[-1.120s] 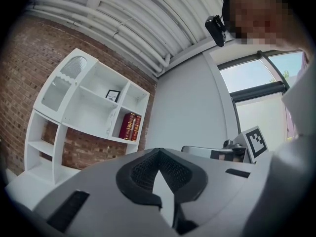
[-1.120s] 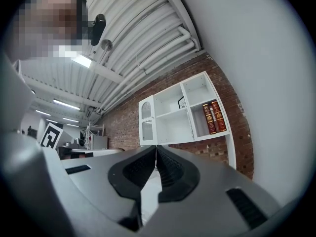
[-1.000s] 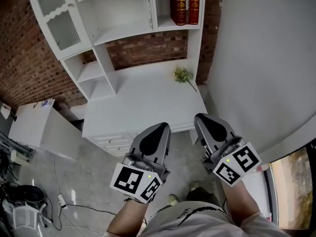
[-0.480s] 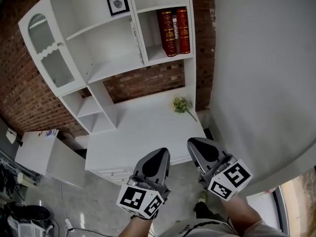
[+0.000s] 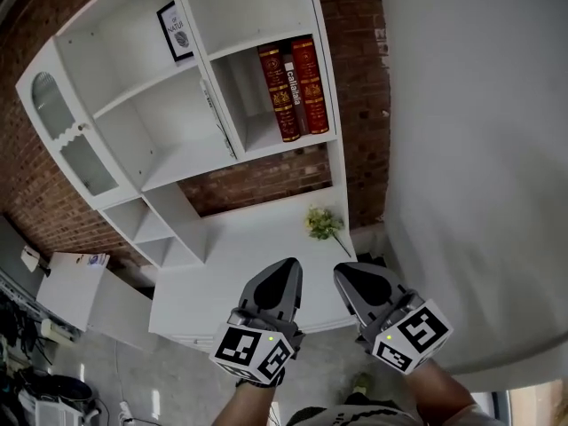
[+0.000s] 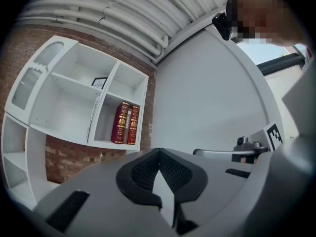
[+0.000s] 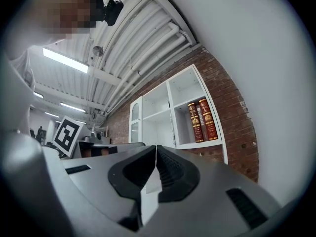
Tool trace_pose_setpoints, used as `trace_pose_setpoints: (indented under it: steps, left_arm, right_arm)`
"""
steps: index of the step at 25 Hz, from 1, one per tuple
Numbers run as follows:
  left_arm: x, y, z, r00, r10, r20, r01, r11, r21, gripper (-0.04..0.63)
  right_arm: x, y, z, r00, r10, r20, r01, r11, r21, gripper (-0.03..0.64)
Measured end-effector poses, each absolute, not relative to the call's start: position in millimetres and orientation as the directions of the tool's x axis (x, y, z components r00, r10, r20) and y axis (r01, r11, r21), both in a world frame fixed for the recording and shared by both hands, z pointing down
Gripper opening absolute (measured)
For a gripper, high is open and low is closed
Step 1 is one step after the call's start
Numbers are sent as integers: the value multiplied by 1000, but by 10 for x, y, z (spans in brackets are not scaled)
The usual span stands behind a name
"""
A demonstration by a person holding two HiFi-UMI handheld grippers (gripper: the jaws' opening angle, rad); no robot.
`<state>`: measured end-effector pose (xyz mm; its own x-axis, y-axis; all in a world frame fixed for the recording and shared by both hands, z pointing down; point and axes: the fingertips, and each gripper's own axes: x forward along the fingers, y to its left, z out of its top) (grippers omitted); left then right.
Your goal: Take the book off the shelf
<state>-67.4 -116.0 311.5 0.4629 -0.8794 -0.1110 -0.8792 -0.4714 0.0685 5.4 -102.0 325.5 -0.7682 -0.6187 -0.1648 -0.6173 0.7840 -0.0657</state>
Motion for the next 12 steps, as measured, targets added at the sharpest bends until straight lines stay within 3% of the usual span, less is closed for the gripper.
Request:
trace_pose_setpoints:
  steps: [12]
  left_arm:
    - [-572, -2330, 2648, 380, -907, -179, -922, -387, 3, 12]
  right_arm:
    - [390, -1785, 3149, -753, -625, -207, -620, 779, -97, 18]
